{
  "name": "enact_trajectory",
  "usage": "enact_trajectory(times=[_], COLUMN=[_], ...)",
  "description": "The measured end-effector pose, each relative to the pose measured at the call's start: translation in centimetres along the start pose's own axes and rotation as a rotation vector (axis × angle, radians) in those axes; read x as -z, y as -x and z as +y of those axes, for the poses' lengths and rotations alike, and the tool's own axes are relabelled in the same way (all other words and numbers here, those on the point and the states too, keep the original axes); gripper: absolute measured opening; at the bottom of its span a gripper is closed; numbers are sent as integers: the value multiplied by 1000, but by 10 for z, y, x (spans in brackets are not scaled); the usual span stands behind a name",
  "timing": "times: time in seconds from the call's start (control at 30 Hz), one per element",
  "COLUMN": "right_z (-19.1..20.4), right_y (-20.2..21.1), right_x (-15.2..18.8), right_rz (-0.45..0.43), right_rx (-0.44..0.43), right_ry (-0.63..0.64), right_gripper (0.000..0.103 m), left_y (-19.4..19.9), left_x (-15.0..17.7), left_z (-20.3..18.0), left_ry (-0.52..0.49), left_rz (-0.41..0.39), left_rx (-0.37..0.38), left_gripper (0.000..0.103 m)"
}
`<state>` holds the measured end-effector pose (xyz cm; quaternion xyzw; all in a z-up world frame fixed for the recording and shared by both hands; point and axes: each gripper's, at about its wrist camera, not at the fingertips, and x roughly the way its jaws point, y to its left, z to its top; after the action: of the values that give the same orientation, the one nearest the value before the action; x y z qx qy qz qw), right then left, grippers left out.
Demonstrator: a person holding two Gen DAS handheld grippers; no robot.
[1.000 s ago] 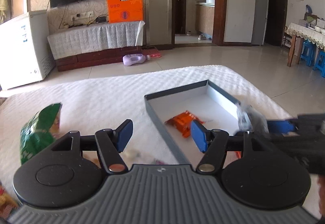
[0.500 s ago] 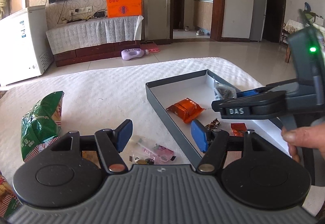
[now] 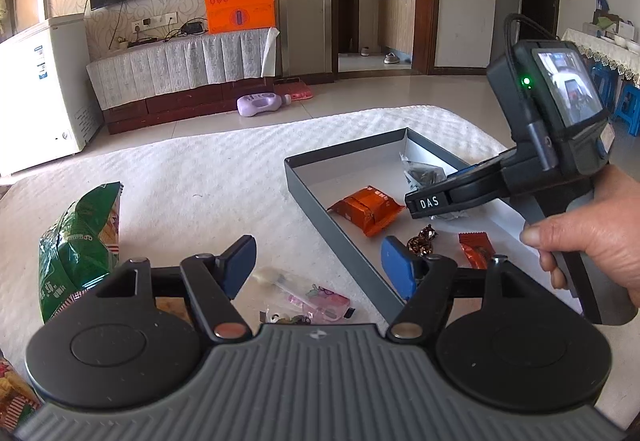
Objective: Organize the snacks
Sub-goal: 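Lower the seed bag into the box and open right gripper while left withdraws, then move right gripper to the brown square packet while left moves toward snacks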
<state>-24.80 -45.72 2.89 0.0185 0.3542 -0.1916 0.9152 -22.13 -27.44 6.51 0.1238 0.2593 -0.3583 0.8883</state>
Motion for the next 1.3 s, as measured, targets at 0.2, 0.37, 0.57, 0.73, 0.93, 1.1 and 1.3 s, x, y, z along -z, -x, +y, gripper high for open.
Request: enact_trajectory(times=[0.2, 0.37, 0.57, 0.73, 0.93, 1.1, 1.3], right_z=[15, 33, 31, 27, 30, 15, 8], right_y=[-4, 1, 4, 3, 4, 3, 13], right_x=[-1, 0, 2, 2, 5, 8, 9], right_rz=[20, 22, 26, 33, 32, 42, 17], right_rx=[19, 3, 33, 35, 34, -28, -13], right_ry=[51, 88, 87, 65, 69, -51, -93], right_gripper=[52, 52, 55, 56, 59, 62, 61], left_y=[0, 4, 6, 11, 13, 14, 18], left_x=[1, 3, 6, 8, 12, 13, 13], left_z=[-1, 0, 11, 27, 45, 51, 59], left_ry=[-7, -15, -14, 5, 17, 16, 7], left_rz=[3, 3, 8, 7, 16, 21, 16], left_rx=[-2, -1, -14, -19, -55, -60, -70], left_gripper=[74, 74, 74, 76, 77, 77, 78])
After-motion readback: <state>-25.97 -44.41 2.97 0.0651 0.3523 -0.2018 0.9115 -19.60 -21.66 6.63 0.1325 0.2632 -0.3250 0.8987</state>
